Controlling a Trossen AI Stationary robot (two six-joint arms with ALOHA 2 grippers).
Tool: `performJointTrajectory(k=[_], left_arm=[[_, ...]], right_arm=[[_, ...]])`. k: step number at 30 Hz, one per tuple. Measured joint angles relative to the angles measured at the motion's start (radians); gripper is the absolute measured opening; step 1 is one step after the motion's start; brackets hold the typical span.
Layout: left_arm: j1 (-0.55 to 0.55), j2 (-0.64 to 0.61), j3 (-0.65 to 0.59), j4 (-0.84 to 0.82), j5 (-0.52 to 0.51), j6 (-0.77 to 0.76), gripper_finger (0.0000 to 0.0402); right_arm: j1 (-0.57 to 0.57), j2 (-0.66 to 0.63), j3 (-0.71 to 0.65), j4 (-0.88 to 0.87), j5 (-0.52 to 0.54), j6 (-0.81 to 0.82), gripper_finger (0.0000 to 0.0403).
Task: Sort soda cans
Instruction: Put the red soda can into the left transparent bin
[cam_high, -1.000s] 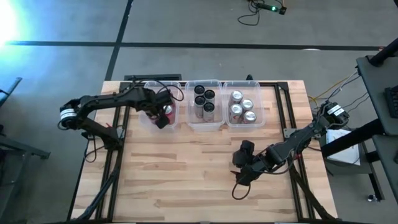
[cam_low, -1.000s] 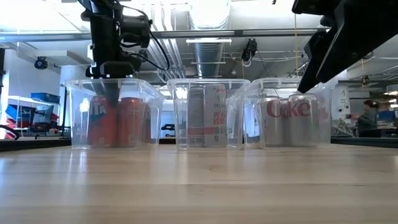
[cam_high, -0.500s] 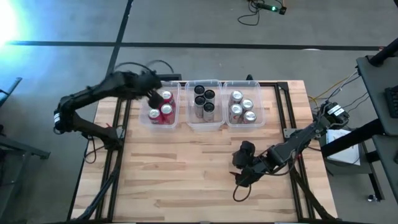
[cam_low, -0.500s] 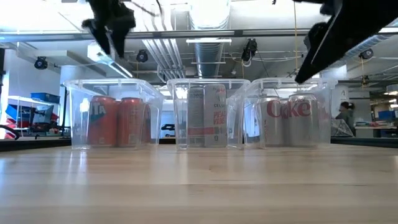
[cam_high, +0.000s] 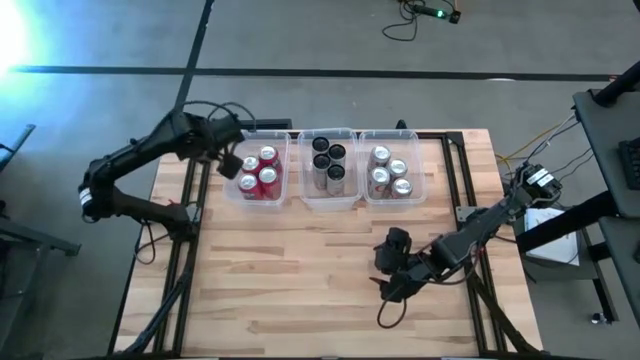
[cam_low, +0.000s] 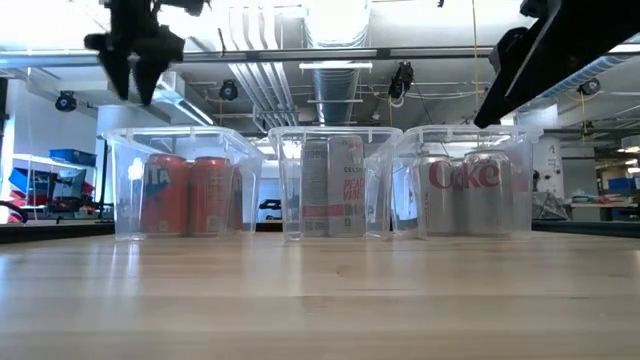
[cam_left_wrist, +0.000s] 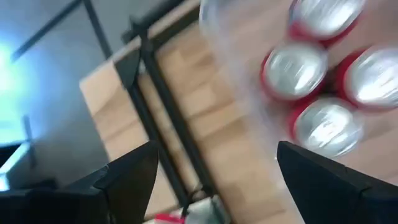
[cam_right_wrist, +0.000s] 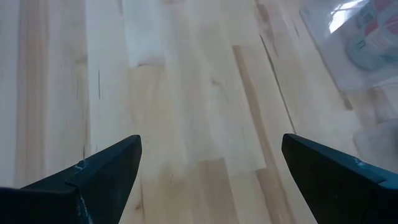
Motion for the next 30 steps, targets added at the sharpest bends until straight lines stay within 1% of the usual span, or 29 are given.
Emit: performJointTrajectory(k=[4, 8, 13, 16, 19, 20, 23, 24, 30], left_arm=[[0.014, -0.011, -0.137, -0.002, 0.012, 0.002, 0.0310], [0.014, -0.022, -0.269, -0.003, 0.051, 0.022, 0.0310], [0.014, -0.024, -0.390, 0.000, 0.061, 0.031, 0.0310], [0.014, -0.025, -0.421, 0.005, 0.061, 0.030, 0.0310], [0.014, -0.028, -0.426, 0.019, 0.062, 0.030, 0.0310], [0.014, -0.031, -0.426, 0.037, 0.071, 0.031, 0.0310], [0.014, -0.038, -0.425, 0.088, 0.146, 0.062, 0.0310], [0.014, -0.039, -0.425, 0.094, 0.153, 0.071, 0.0310], [0.013, -0.041, -0.425, 0.112, 0.136, 0.087, 0.0310]], right_arm=[[0.021, 0.000, -0.002, 0.000, -0.001, 0.017, 0.0384], [0.038, 0.000, -0.002, 0.000, -0.001, 0.037, 0.0384], [0.040, 0.000, -0.002, 0.002, 0.000, 0.051, 0.0384], [0.040, 0.000, -0.002, 0.005, 0.000, 0.056, 0.0384], [0.037, 0.000, -0.003, 0.019, 0.000, 0.058, 0.0384], [0.037, 0.000, -0.003, 0.031, 0.000, 0.058, 0.0384], [0.038, 0.000, -0.002, 0.059, 0.000, 0.058, 0.0384], [0.038, 0.000, 0.001, 0.059, 0.000, 0.058, 0.0384], [0.037, 0.000, 0.018, 0.060, 0.000, 0.056, 0.0384]])
